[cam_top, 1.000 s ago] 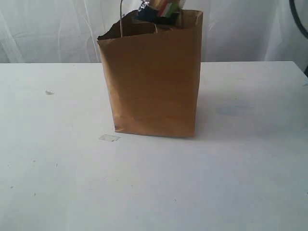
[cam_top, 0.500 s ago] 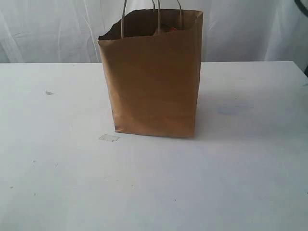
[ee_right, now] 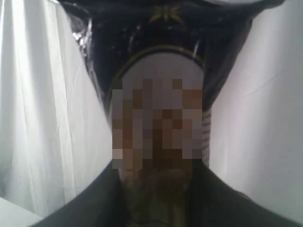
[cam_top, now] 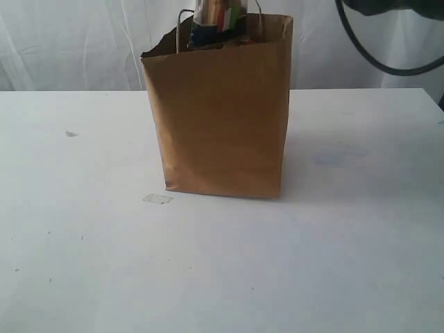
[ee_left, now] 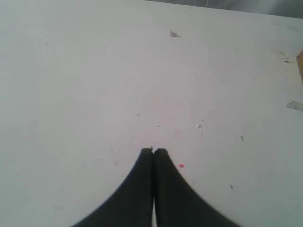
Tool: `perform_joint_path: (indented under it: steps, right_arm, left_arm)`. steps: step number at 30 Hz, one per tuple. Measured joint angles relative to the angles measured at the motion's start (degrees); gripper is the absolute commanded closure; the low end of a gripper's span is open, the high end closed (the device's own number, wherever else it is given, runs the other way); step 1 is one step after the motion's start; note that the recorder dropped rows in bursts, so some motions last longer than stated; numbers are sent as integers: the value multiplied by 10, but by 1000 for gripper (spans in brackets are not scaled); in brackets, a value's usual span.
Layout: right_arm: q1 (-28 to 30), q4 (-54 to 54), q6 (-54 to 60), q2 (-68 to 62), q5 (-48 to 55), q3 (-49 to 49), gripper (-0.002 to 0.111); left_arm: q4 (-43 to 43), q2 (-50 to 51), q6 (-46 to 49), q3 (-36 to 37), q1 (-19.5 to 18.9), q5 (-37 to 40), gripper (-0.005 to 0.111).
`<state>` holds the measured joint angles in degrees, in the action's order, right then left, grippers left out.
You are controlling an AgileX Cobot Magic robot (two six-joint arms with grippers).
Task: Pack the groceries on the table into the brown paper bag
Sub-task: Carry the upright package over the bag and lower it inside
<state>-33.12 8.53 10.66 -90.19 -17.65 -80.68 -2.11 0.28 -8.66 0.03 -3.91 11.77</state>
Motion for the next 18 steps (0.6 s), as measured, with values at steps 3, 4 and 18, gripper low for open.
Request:
perform_joint_path:
  steps: [3,4,18]
  right_arm:
    - [0,0,0,0,14,0,108]
    - [0,0,0,0,15,0,108]
    - [-23,-35,0,56,-93,0,108]
  left_arm:
    - [0,0,0,0,0,0,107]
    - [0,0,0,0,0,0,107]
    - [0,0,0,0,0,0,107]
